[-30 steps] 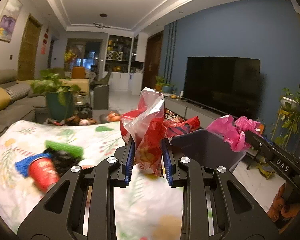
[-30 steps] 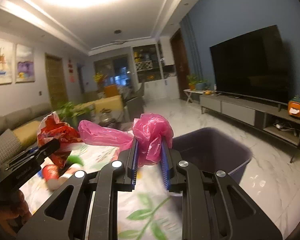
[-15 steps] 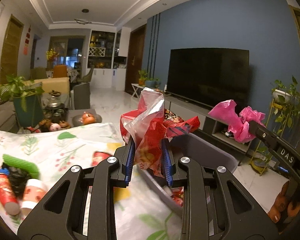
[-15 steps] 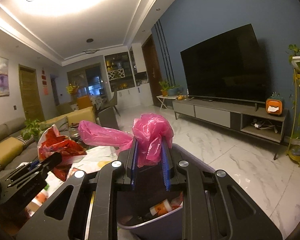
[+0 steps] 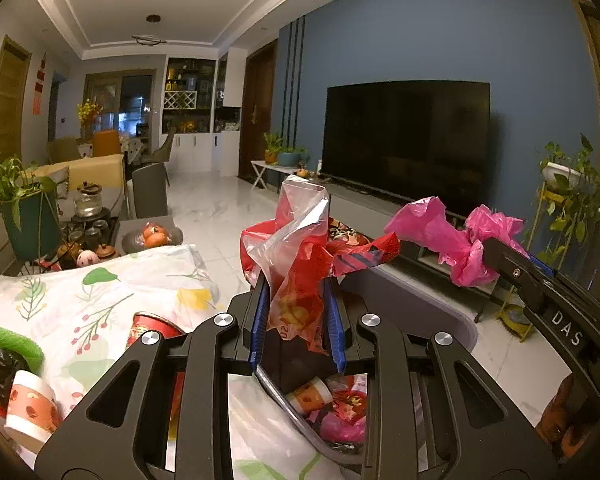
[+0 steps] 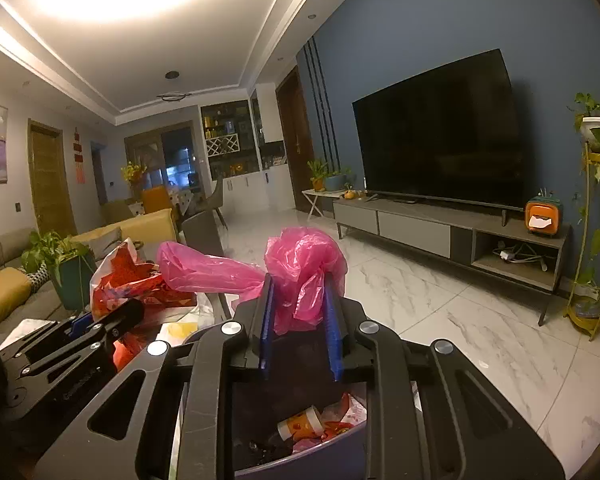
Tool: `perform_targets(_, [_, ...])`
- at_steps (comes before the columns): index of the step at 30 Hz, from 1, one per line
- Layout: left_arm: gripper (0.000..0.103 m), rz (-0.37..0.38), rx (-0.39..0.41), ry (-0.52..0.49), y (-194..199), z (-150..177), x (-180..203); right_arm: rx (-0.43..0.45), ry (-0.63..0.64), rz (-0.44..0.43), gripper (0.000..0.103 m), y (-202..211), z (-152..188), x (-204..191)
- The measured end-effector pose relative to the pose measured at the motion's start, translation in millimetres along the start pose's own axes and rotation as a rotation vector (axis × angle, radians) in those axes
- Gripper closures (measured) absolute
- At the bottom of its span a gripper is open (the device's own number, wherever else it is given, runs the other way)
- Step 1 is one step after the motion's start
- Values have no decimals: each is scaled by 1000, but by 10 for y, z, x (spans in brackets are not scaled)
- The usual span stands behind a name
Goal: Collect trash
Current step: 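Carry the snack bag and pink bag over the grey bin with both grippers, then open both grippers to drop the bags into the grey bin, then move both grippers back toward the paper cups on the table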
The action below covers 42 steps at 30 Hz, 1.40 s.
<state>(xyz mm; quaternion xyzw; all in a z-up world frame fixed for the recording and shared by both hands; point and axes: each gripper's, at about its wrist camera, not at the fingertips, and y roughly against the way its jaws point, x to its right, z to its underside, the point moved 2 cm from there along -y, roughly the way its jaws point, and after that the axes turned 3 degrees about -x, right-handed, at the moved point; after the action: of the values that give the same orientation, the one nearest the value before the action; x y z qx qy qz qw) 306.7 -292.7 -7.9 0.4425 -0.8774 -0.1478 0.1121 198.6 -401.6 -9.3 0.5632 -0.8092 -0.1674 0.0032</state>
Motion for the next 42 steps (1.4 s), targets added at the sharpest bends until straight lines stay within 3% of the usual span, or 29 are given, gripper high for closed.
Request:
perform_targets(12, [75,21,-25,10,-223,33,53,-17,-8,-27,76,-241,28,14])
perform_targets(17, [73,49,-25,17,-273,60,54,-14,-14,-51,60,-308,25,41])
perform_targets(19, [66,70,-21,17,-294,54,33,-12,-20,-50,50,-323,25,60])
perform_targets(24, [42,70,-8,15,-299,86,2,-9,-29,-33,48,-295,38,93])
perform_targets(30, [25,63,-15,68,-255,99,-130,-13,-29,-24,41,-223,76,96])
perform_targets(42, [16,-58,-10,95,117,176,-356,-19,-27,-46,30,-17,121,-2])
